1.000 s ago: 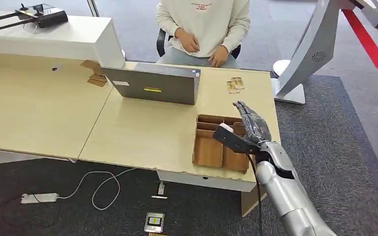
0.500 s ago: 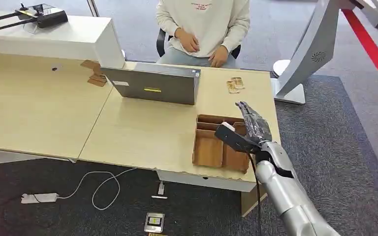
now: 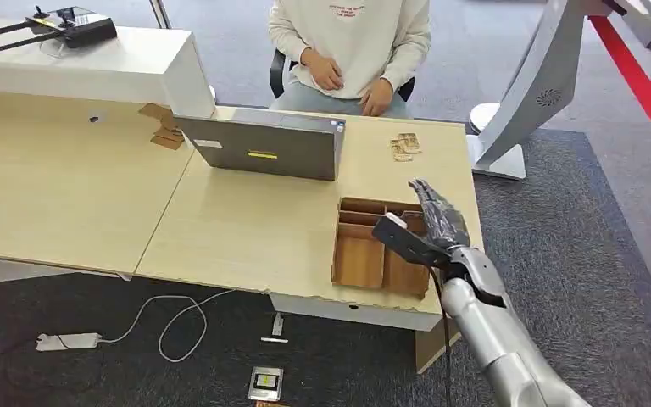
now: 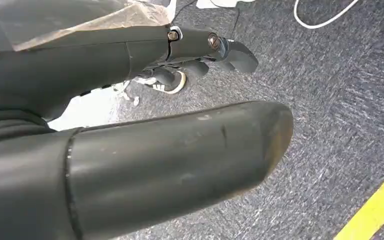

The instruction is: Pass the card to the sensor for recognition and then transmit it.

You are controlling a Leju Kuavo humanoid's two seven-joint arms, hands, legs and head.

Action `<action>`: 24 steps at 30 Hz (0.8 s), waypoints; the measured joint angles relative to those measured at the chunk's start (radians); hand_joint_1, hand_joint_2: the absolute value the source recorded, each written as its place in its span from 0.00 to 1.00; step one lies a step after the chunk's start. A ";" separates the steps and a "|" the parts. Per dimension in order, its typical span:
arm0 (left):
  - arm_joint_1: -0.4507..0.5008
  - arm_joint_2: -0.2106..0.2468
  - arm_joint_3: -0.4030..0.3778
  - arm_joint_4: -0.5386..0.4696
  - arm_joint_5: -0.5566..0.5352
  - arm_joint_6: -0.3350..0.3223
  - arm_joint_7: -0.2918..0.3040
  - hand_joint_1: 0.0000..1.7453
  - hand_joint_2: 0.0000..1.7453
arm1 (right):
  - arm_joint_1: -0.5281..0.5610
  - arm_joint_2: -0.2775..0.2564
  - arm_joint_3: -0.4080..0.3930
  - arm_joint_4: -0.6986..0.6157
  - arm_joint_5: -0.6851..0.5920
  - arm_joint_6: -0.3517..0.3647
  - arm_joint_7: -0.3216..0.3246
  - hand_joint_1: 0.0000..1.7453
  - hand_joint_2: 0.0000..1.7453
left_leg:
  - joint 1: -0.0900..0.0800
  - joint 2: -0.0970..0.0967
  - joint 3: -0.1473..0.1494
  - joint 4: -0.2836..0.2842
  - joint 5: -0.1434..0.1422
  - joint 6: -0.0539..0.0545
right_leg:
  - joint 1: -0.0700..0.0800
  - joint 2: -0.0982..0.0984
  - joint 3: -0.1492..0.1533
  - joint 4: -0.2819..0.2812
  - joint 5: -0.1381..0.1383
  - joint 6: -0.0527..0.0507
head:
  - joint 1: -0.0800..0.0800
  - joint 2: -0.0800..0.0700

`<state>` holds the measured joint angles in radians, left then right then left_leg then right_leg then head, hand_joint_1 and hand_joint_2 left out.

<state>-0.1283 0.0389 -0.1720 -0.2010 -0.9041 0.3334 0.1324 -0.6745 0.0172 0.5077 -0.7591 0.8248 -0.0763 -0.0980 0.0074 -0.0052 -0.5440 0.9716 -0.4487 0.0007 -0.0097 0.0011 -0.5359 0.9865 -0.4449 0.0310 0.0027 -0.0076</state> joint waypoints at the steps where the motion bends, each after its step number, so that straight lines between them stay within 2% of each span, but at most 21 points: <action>1: 0.000 0.000 0.000 0.000 0.002 0.000 0.000 0.00 0.00 | 0.000 0.001 0.001 0.002 0.000 0.000 -0.001 0.00 1.00 | 0.000 0.000 0.000 0.000 0.000 0.000 | 0.000 0.000 0.000 0.000 0.000 0.000 | 0.000 0.000; 7: 0.001 0.000 0.000 0.000 0.006 0.002 -0.004 0.00 0.00 | -0.005 0.004 0.002 0.013 -0.016 -0.016 -0.004 0.01 1.00 | 0.000 0.000 0.000 0.000 0.000 0.000 | 0.000 0.000 0.000 0.000 0.000 0.000 | 0.000 0.000; 8: 0.001 0.000 0.000 0.000 0.007 0.002 -0.005 0.00 0.00 | -0.006 0.005 0.002 0.016 -0.021 -0.020 -0.005 0.69 1.00 | 0.000 0.000 0.000 0.000 0.000 0.000 | 0.000 0.000 0.000 0.000 0.000 0.000 | 0.000 0.000; 9: 0.001 0.000 0.000 0.000 0.007 0.003 -0.006 0.00 0.00 | -0.007 0.005 0.002 0.018 -0.026 -0.025 -0.006 1.00 1.00 | 0.000 0.000 0.000 0.000 0.000 0.000 | 0.000 0.000 0.000 0.000 0.000 0.000 | 0.000 0.000; 24: 0.003 0.000 -0.002 0.000 0.016 0.012 -0.010 0.00 0.00 | -0.023 0.013 0.002 0.047 -0.073 -0.047 -0.024 1.00 1.00 | 0.000 0.000 0.000 0.000 0.000 0.000 | 0.000 0.000 0.000 0.000 0.000 0.000 | 0.000 0.000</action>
<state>-0.1256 0.0389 -0.1740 -0.2010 -0.8881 0.3452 0.1221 -0.6972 0.0298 0.5093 -0.7122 0.7515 -0.1232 -0.1221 0.0073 -0.0053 -0.5440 0.9716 -0.4487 0.0007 -0.0097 0.0011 -0.5358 0.9865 -0.4449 0.0310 0.0027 -0.0076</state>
